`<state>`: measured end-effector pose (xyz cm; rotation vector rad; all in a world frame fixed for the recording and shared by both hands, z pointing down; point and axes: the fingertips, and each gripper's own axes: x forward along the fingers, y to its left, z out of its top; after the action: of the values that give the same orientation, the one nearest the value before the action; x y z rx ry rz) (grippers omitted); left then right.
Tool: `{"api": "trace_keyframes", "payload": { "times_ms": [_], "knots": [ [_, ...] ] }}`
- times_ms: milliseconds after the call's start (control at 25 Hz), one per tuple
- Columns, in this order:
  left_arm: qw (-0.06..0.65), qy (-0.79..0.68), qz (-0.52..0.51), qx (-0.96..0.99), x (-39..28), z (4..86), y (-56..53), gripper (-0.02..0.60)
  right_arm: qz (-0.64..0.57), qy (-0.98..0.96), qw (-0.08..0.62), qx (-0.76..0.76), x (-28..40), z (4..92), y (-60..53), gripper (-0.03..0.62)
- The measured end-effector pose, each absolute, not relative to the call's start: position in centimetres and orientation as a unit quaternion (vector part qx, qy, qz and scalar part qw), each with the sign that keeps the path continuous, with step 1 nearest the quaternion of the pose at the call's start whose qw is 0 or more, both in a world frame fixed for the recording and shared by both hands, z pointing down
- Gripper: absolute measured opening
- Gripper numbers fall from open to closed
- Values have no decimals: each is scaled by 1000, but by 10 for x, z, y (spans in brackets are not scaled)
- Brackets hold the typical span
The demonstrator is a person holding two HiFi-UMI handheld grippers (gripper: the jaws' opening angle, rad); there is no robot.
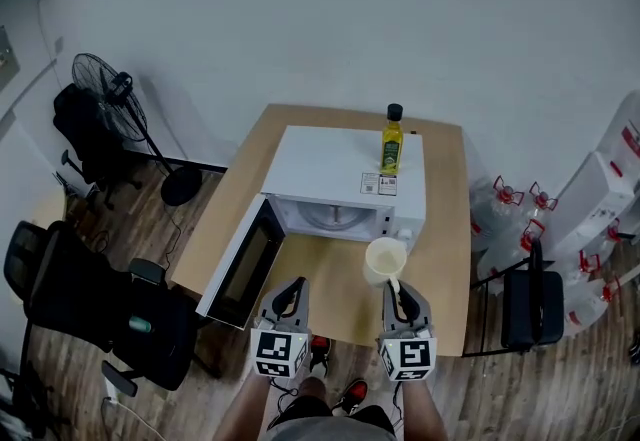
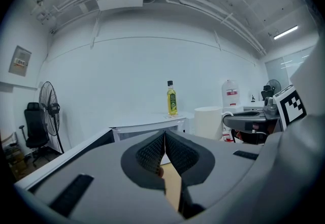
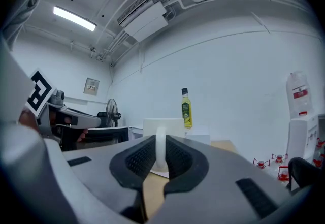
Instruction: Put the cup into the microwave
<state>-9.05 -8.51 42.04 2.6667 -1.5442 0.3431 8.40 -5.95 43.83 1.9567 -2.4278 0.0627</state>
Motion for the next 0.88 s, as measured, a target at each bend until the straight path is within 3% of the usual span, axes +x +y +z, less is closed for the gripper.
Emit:
{"api": "trace_keyframes", "payload": {
  "times_ms": [880],
  "knots": [
    [67, -515, 137, 844, -133, 472, -178, 25, 60, -795, 42, 602, 31, 499, -165, 43]
  ]
}}
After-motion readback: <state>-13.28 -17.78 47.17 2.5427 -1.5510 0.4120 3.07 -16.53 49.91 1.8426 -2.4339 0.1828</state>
